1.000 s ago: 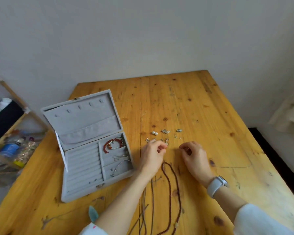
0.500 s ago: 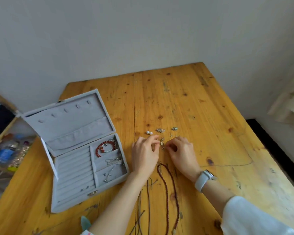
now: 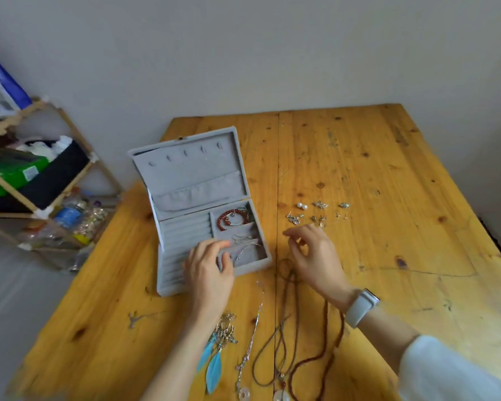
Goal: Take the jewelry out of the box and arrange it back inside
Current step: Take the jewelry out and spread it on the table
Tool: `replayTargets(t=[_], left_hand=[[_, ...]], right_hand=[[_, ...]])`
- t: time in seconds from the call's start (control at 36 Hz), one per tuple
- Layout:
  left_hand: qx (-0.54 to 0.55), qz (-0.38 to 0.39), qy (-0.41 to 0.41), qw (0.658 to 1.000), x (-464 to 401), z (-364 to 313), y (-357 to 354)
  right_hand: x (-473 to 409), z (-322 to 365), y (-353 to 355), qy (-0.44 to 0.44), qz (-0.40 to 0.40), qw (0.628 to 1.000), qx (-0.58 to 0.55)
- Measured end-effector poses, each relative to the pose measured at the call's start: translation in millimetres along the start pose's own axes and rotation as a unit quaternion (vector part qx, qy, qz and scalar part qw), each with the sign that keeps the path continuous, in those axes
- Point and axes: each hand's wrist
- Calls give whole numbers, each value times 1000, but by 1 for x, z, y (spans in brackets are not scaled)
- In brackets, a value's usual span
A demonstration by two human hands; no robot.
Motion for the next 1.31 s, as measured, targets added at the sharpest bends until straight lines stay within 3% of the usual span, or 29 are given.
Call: replayTargets(t=[0.14,0.28,0.33,0.53,0.69,0.78,0.92,1.0,1.14,1.31], left_hand=[[-115,-8,39,993,30,43,28],[-121,46,43,991,35,59,43],[-113,61,51,990,33,57,45],[-94,101,63,988,30,56,50],[-98,123,71,985,28,52,54],[-97,143,75,982,27,52,55],[-104,166,79,977,21,51,59],[-108,172,58,977,14,53,60],[-35,238,-19,971,-7,60,62],[-57,346,-99,931,-33,63,68]], right_hand=[[11,50,-36,94,106,989,42],[9,82,-73,126,176,955,202],[10,85,-80,145,180,940,253],[14,78,-79,227,146,926,264],[3,91,-76,127,226,945,201],[-12,101,-77,88,285,933,200],[-21,108,-82,75,319,911,251],[-20,108,-77,46,338,918,202],[-15,96,-58,-8,263,963,53],[-8,74,-42,-33,243,970,-3]])
Point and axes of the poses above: each hand's wrist, its own x-axis away from the middle knuckle, its own y-axis out of the back of the hand, z = x × y, and after that the axes turned 15 degrees about -y, right-handed
